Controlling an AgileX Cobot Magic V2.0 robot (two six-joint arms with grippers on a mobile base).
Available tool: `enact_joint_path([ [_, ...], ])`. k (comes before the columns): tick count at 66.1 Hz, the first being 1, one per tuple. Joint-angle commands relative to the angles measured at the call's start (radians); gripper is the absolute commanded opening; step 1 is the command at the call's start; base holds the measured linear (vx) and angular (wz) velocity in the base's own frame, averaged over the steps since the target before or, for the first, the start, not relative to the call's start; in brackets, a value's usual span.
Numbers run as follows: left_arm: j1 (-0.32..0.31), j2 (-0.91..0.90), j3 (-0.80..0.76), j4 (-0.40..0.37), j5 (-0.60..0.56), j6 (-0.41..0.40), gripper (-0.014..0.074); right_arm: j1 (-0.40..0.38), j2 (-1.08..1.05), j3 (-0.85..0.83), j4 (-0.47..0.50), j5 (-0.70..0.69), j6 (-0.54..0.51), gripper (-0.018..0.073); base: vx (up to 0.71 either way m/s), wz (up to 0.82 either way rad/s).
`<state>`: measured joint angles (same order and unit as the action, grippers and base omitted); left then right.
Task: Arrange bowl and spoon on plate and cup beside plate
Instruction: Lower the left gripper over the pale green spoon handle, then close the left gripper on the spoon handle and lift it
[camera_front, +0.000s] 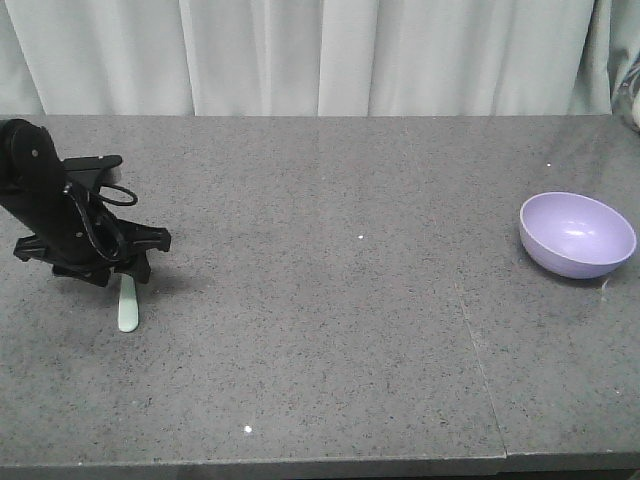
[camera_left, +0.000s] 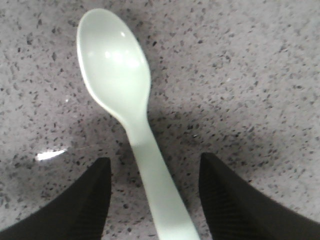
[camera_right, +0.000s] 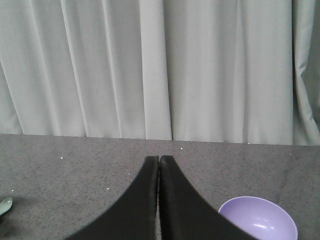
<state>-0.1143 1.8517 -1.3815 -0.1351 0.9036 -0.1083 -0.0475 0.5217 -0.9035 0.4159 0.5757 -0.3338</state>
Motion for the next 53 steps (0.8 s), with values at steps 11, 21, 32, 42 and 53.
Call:
enact_joint_path([
  [11, -0.006, -0.016, -0.028, -0.001, 0.005, -0.014, 0.0377, -0.004, 0.013, -0.029, 0.012, -0.067, -0.008, -0.0002, 0.0, 0.0],
  [21, -0.007, 0.007, -0.028, -0.003, 0.015, -0.014, 0.0377, -0.004, 0.013, -0.029, 0.012, -0.069, -0.008, -0.0002, 0.0, 0.0],
  [32, -0.007, 0.041, -0.028, -0.001, 0.045, -0.012, 0.0377, -0.004, 0.013, -0.029, 0.012, -0.069, -0.008, -0.0002, 0.0, 0.0],
  [42, -0.007, 0.076, -0.028, 0.0, 0.086, -0.01, 0.0377, -0.004, 0.013, -0.029, 0.011, -0.07, -0.008, -0.0002, 0.0, 0.0],
  [53, -0.007, 0.106, -0.027, 0.012, 0.125, -0.009, 0.0377, -0.004, 0.013, -0.029, 0.011, -0.07, -0.008, -0.0002, 0.0, 0.0],
])
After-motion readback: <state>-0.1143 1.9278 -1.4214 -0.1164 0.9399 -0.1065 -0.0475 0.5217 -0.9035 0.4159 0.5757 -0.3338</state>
